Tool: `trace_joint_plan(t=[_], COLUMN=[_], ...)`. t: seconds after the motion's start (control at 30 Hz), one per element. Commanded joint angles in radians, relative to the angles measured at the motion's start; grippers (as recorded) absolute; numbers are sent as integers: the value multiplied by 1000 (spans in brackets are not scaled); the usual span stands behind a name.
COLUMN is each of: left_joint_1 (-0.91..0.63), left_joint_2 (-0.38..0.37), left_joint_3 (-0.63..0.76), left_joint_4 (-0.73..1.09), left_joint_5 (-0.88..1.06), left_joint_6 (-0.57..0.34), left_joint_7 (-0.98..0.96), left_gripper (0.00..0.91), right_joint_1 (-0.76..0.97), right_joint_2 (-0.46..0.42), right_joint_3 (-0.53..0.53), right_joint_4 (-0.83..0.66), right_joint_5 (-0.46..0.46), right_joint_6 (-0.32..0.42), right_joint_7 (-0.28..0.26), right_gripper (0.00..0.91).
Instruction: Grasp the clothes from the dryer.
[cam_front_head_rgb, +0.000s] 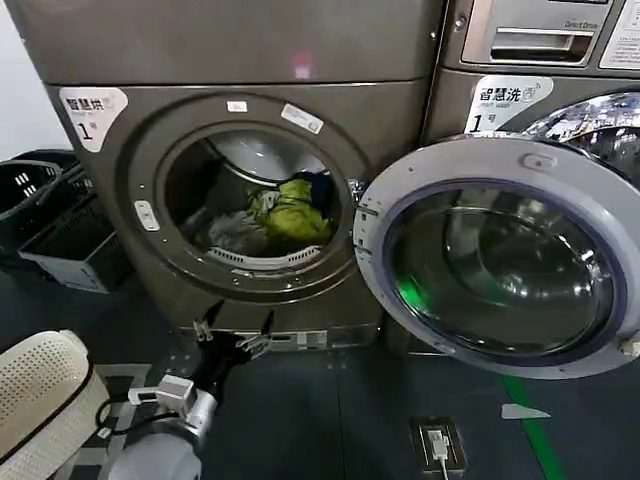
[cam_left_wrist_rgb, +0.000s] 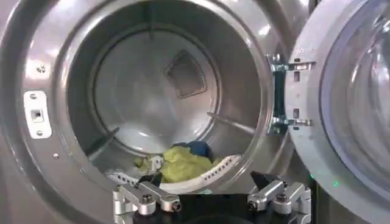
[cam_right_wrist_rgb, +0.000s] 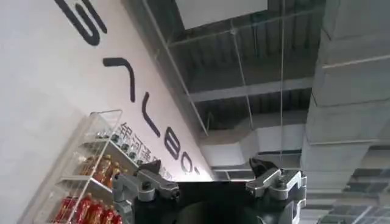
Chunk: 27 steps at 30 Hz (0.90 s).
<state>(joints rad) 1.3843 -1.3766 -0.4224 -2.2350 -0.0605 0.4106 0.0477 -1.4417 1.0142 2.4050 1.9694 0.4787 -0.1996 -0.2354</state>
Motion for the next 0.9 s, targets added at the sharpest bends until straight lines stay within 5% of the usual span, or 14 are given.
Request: trace_joint_plan(t=[0.03,0.9], left_joint_1=[3,7], left_joint_2=[0,-6], left_joint_3=[0,-3], left_joint_4=[-4,-12], left_joint_5=[3,13], left_joint_6=[3,9], left_joint_7=[0,3], left_gripper=[907,907], right_joint_1=[-1,10], right_joint_2=[-1,-8], right_joint_3=[1,-10], right_joint_4=[-2,-4], right_joint_5=[4,8], right_joint_6=[0,3], right_joint_7=[1,2], right_gripper=[907,907])
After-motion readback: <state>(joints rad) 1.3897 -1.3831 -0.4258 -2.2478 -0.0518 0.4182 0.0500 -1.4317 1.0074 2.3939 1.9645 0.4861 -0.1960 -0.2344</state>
